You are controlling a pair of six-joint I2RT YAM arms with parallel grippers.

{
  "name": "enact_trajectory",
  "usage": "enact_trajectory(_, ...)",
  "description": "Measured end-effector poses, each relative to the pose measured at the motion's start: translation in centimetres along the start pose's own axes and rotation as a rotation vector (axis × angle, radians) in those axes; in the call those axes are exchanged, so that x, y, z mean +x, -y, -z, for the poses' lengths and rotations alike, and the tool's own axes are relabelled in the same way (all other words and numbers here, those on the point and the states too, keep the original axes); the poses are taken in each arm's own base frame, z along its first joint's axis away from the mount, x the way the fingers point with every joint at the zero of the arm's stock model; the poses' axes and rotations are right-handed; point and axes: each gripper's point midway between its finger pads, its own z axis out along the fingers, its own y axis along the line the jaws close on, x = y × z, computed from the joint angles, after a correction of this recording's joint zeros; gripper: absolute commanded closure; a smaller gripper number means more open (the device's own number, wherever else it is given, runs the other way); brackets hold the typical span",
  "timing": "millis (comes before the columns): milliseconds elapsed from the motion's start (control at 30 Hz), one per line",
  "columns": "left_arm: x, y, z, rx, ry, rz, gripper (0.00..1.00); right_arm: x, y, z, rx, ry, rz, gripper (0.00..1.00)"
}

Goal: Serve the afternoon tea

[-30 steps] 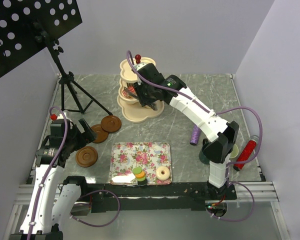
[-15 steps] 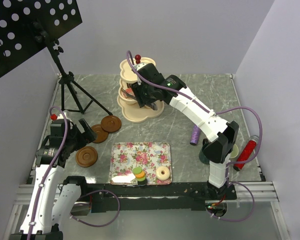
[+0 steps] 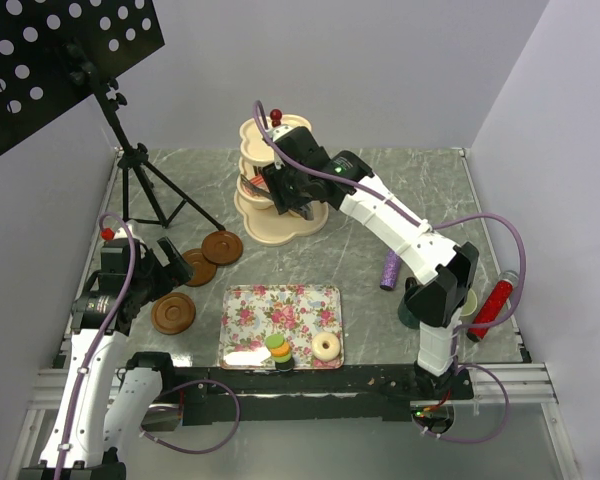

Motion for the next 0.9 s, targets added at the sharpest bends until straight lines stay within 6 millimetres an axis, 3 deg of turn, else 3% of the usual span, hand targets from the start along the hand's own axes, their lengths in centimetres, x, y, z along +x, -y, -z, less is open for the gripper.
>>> enact_trajectory(267,0.0,0.0,-0.1,-0.003,-0.004,0.0,0.0,-0.2,-0.4,1.0,-0.022,0.03,0.002,0.43)
enact_trajectory(500,0.1,0.0,-0.1,-0.004,-0.007,0.0,0.0,1.2,-2.1,2.6,-0.053,0.015,0.031,0.43)
enact_trajectory(667,0.1,-0.1,-0.2,-0.006,-0.011,-0.001,0.0,4.3,-4.6,6.0,-0.112,-0.008,0.074,0.43)
enact_trajectory(900,0.2,0.0,-0.2,0.001,-0.015,-0.006,0.0,11.5,-6.0,10.6,-0.178,-0.087,0.082,0.43)
